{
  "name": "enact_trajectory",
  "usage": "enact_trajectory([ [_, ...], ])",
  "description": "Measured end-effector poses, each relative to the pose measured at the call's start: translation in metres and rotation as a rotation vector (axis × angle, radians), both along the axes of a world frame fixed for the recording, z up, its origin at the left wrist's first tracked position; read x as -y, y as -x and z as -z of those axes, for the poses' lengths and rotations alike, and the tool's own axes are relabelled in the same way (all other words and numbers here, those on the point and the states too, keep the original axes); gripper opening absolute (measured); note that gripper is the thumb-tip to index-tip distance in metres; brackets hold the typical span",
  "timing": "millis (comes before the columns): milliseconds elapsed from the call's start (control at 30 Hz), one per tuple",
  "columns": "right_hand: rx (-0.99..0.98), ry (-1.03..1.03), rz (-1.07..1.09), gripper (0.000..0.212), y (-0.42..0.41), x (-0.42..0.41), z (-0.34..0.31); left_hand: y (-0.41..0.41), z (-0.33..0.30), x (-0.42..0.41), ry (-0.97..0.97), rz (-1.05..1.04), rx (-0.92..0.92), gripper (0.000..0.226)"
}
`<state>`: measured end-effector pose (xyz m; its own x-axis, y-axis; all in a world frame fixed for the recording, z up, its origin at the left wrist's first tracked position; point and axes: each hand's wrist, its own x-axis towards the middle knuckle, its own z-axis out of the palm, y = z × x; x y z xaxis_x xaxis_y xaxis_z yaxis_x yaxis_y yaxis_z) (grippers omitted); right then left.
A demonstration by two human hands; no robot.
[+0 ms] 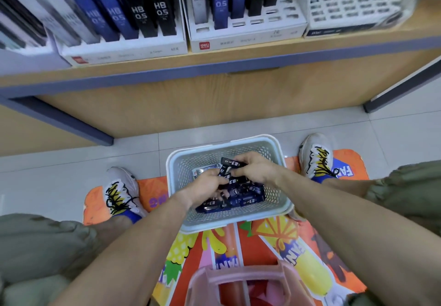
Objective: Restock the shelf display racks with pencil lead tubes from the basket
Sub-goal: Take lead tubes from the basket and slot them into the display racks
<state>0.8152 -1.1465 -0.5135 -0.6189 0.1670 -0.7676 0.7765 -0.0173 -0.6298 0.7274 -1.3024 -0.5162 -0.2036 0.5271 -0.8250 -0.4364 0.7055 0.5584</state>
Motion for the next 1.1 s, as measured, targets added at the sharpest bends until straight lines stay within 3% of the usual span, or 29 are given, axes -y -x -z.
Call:
enact_trajectory([
  [233, -0.058, -0.107, -0.202, 0.021, 0.008, -0.017, -0.071, 0.014, -0.056, -0.005, -0.096, -0.006, 0.019, 0.017],
  [533, -0.187, -0.191, -0.437, 0.023, 0.03, -0.053, -0.231, 0.044, -0.2, -0.023, -0.307, 0.252, -0.212, 0.026],
  [667, -0.276, -0.334, -0.503, 0.03, 0.03, -0.066, -0.273, 0.046, -0.253, -0.025, -0.385, 0.327, -0.316, 0.024],
  [867, -0.457, -0.556, -0.554, 0.028, 0.033, -0.068, -0.297, 0.049, -0.286, -0.03, -0.451, 0.301, -0.292, 0.009],
  [1000, -0.565, -0.62, -0.404, 0.027, 0.037, -0.067, -0.292, 0.052, -0.276, -0.029, -0.442, 0.241, -0.305, 0.016],
  [1100, -0.547, -0.537, -0.295, 0.029, 0.036, -0.069, -0.286, 0.054, -0.27, -0.03, -0.438, 0.239, -0.291, 0.024],
])
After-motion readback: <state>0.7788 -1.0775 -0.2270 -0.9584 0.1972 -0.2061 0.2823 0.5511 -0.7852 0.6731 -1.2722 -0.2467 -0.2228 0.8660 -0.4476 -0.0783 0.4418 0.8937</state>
